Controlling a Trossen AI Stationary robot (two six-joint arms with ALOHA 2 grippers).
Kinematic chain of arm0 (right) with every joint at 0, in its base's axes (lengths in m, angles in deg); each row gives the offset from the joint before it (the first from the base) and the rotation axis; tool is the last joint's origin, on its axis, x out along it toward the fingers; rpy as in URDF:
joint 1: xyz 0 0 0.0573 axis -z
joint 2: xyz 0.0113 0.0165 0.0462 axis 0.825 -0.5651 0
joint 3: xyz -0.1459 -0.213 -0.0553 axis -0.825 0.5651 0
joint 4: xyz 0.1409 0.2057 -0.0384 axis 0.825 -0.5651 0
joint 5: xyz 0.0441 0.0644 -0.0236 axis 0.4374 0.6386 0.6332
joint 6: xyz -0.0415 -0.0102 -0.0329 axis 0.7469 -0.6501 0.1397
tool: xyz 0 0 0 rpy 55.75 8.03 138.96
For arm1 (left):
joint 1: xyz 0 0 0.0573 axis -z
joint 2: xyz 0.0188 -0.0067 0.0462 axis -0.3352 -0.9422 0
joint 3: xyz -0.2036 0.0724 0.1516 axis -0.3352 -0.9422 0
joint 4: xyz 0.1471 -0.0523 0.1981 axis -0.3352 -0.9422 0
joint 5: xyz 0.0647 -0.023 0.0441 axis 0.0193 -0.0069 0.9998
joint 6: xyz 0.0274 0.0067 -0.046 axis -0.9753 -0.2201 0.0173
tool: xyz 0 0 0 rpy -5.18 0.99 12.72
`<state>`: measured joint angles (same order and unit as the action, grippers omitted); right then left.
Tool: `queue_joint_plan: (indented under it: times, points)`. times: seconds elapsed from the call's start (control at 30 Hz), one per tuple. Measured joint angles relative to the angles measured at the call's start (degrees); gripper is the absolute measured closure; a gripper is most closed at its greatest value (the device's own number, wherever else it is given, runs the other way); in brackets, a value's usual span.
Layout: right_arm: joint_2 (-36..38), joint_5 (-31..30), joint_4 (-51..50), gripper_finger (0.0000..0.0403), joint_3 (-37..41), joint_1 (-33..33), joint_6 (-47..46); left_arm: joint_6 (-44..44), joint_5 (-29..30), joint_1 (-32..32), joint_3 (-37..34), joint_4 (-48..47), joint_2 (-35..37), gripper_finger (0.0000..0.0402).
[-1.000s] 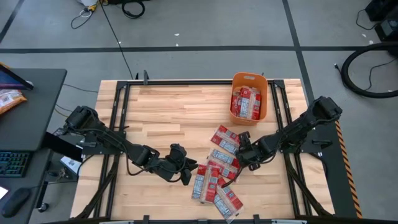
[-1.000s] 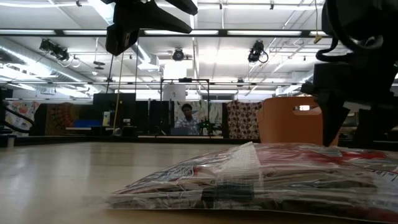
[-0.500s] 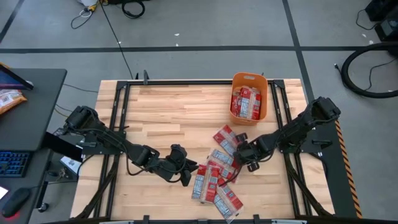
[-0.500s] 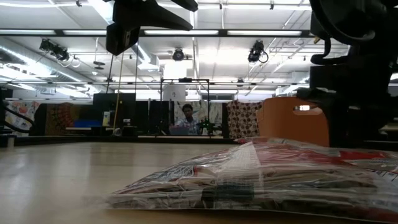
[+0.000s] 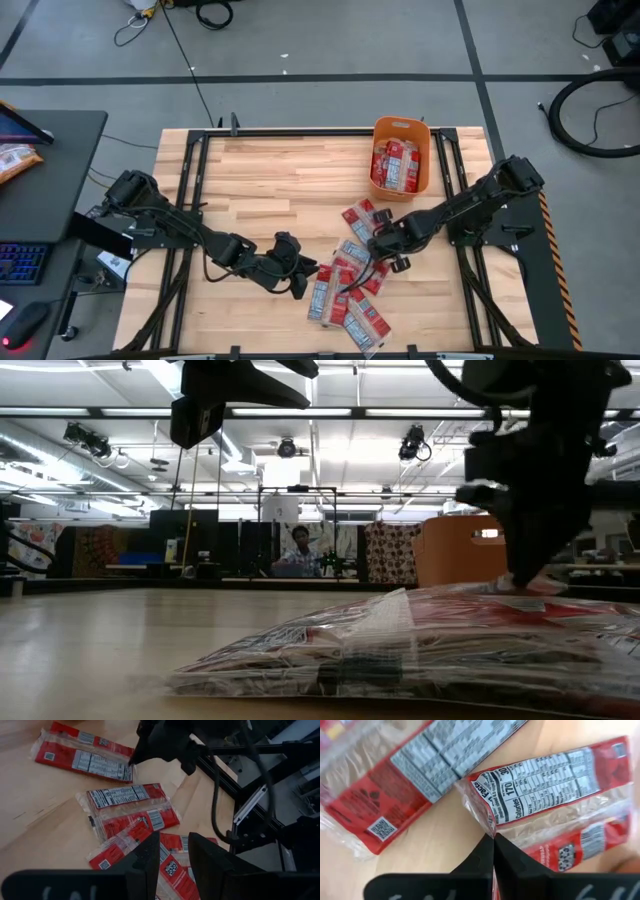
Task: Sort popcorn bags into baskets
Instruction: Put the red popcorn bag into the orange bin
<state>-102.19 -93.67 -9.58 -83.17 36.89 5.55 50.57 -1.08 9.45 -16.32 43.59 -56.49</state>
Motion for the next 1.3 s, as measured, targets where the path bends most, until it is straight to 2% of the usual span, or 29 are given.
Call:
queue_joint_plan:
  times: [0.33, 0.7, 0.97, 1.3]
  points:
    - [0.1, -1.3, -11.5, 0.0398, -13.7, 1.4, 0.6, 0.0, -5.5, 0.0, 0.0, -0.1, 3.0, 0.0294]
    - [0.4, -7.0, -19.6, 0.0398, -26.0, 5.9, 4.7, -1.7, -5.6, 0.0, 0.0, -1.9, 7.0, 0.0294]
    - [3.5, -10.8, -22.1, 0.0398, -30.7, 10.5, 8.3, -1.6, -5.6, 0.1, 0.0, -3.1, 7.0, 0.0294]
    - [10.8, -14.5, -21.8, 0.0398, -32.8, 18.2, 11.1, -1.7, -5.1, 0.0, 0.0, -3.0, 7.0, 0.0294]
